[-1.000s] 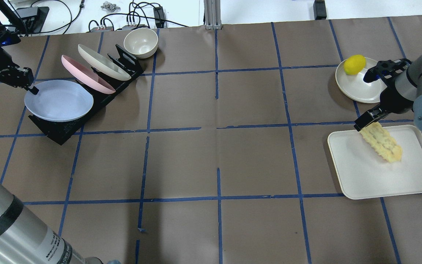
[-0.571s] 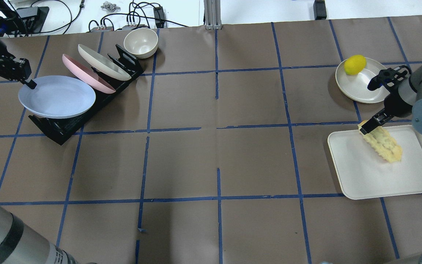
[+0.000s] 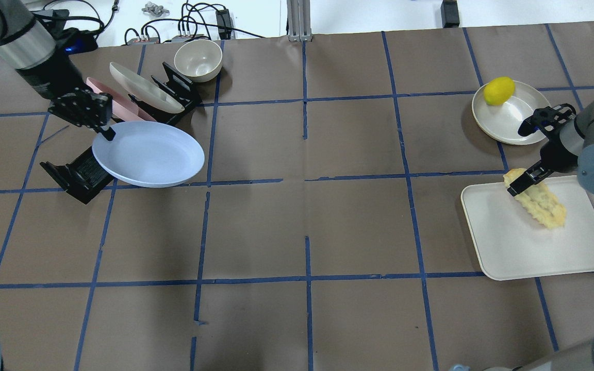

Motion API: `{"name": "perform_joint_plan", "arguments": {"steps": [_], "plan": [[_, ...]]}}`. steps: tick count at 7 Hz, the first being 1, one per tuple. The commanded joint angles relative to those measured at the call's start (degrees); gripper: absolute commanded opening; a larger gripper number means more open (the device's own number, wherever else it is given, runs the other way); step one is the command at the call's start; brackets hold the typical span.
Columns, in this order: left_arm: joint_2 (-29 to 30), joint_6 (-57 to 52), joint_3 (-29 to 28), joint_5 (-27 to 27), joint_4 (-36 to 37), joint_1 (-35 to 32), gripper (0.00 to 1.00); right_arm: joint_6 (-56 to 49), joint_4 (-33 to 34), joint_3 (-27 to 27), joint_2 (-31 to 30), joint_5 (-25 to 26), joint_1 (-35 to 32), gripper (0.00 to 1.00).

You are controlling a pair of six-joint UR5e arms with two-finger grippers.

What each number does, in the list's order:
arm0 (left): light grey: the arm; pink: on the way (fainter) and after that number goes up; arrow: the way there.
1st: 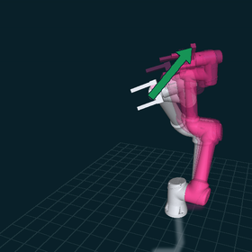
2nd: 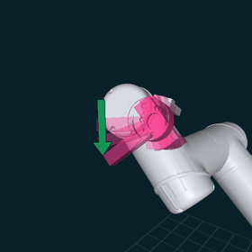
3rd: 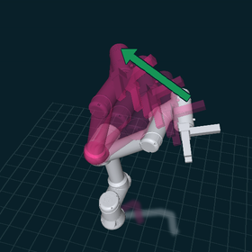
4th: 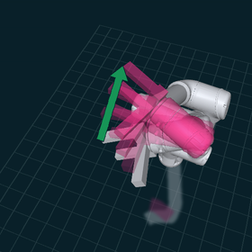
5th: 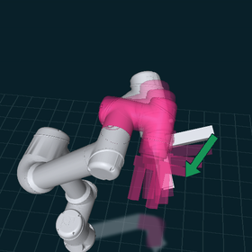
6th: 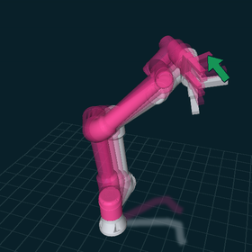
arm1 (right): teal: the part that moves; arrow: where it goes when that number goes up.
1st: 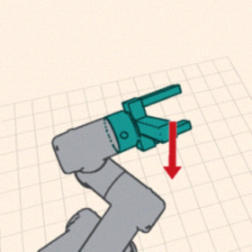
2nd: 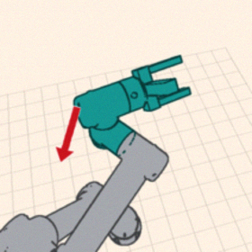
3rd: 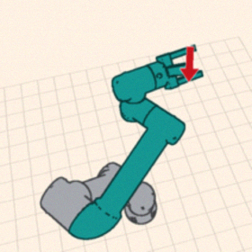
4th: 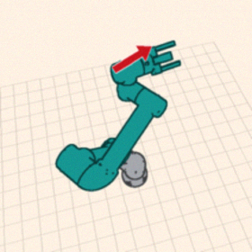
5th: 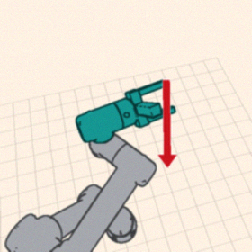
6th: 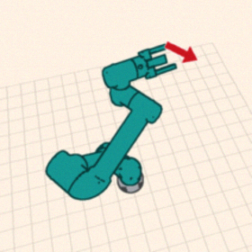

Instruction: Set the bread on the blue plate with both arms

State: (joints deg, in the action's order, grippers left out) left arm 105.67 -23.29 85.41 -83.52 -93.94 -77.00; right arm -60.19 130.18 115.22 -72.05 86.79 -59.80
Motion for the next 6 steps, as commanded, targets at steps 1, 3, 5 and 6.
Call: {"name": "perform_joint_plan", "arguments": {"steps": [1,3,5,6], "plan": [[0.6,4.0,2.1,3.5,3.6,-9.1,0.15,0.2,0.0,0.7,-0.3,0.2,0.0,0.55],[5.2,4.4,3.5,5.4,12.7,-15.5,0.15,1.4,-1.1,1.5,-2.4,1.3,-0.1,0.35],[9.5,6.9,4.1,7.1,21.6,-19.3,0.15,9.0,-11.1,0.7,-11.0,0.3,-1.9,0.3],[10.7,8.5,4.4,9.8,24.5,-20.6,0.15,11.2,-12.7,0.5,-12.7,0.7,-4.9,0.3]]}}
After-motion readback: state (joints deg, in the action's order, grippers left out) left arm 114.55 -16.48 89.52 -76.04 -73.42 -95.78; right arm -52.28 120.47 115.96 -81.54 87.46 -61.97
